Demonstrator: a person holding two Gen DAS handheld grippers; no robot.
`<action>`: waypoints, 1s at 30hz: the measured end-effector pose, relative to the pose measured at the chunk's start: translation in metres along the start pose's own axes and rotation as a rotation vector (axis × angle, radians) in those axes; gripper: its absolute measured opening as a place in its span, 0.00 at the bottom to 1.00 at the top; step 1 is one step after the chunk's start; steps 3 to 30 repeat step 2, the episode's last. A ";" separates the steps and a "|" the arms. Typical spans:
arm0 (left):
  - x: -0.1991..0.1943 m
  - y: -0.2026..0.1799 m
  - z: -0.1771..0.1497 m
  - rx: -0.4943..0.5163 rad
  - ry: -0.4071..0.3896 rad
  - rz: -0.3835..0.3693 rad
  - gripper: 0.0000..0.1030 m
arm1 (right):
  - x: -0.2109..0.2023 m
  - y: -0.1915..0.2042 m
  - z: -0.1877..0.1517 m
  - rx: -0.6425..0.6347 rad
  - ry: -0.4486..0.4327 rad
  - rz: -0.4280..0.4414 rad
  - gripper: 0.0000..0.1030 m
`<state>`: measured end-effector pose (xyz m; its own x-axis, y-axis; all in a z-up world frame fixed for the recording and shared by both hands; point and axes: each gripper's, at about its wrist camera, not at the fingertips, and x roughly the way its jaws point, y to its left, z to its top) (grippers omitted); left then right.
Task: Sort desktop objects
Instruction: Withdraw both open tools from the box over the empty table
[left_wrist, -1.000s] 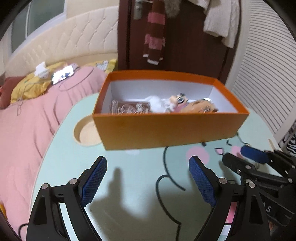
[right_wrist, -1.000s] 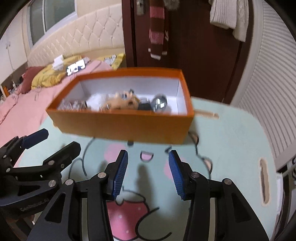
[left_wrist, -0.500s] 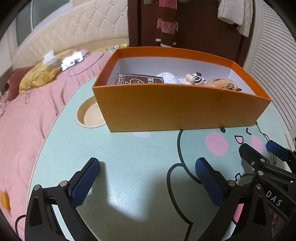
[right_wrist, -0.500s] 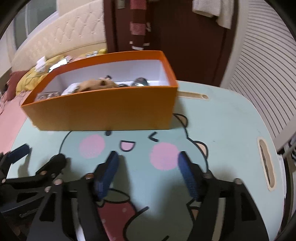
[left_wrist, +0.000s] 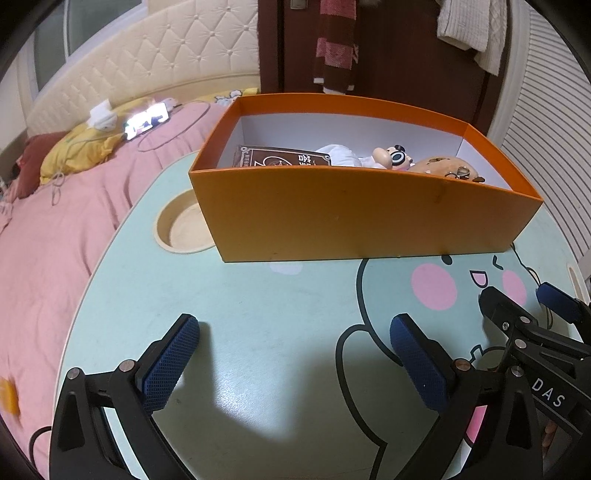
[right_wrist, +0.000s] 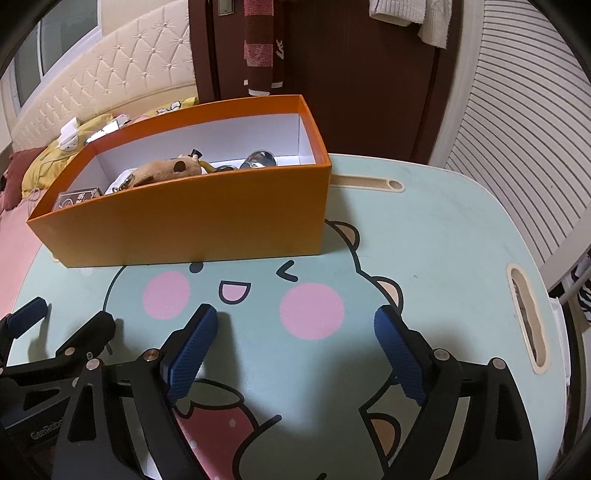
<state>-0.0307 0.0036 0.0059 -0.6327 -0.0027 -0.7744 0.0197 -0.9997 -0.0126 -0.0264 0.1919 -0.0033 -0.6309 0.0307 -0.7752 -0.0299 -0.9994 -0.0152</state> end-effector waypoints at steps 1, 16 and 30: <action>0.000 0.000 0.000 0.000 -0.001 -0.001 0.99 | 0.000 0.000 0.000 0.000 0.000 0.000 0.85; 0.001 0.004 -0.001 0.001 -0.002 -0.004 0.99 | 0.001 0.000 0.000 0.000 0.000 0.000 0.85; 0.001 0.004 -0.001 0.001 -0.002 -0.004 0.99 | 0.001 0.000 0.000 0.000 0.000 0.000 0.85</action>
